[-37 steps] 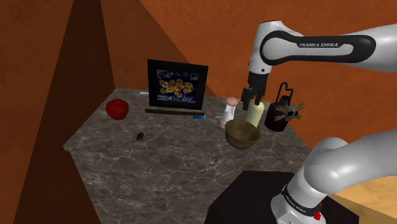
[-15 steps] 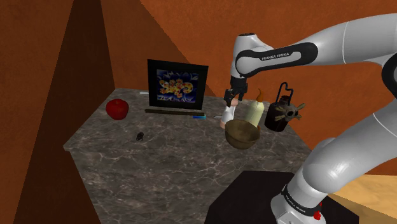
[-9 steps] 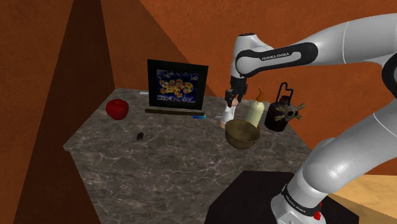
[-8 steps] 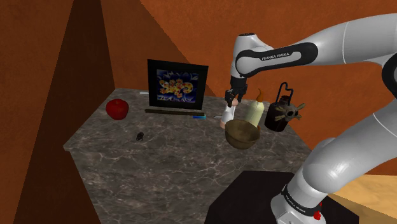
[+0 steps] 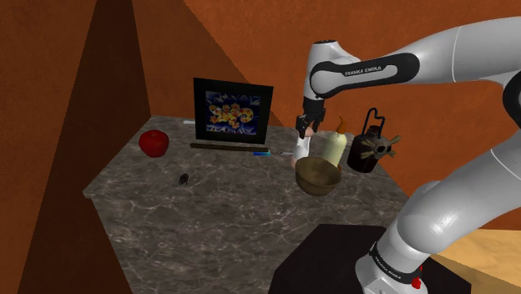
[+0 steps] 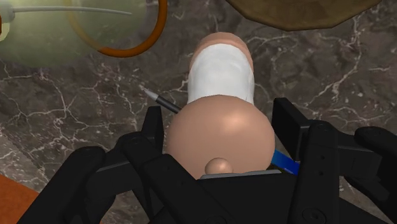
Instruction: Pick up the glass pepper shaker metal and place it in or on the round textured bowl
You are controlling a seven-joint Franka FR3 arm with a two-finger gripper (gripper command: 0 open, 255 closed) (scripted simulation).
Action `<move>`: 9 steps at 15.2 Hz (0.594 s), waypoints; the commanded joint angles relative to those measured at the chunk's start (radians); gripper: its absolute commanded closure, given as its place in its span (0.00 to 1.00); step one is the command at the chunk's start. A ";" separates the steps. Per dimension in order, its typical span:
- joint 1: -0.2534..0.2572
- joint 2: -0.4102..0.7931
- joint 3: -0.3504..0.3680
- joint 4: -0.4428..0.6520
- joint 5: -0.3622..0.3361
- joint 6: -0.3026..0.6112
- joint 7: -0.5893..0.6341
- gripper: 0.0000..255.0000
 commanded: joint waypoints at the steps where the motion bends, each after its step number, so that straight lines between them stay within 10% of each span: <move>1: 0.001 -0.005 0.001 0.023 0.002 -0.028 -0.003 1.00; 9: 0.003 -0.018 0.005 0.118 0.008 -0.135 -0.018 1.00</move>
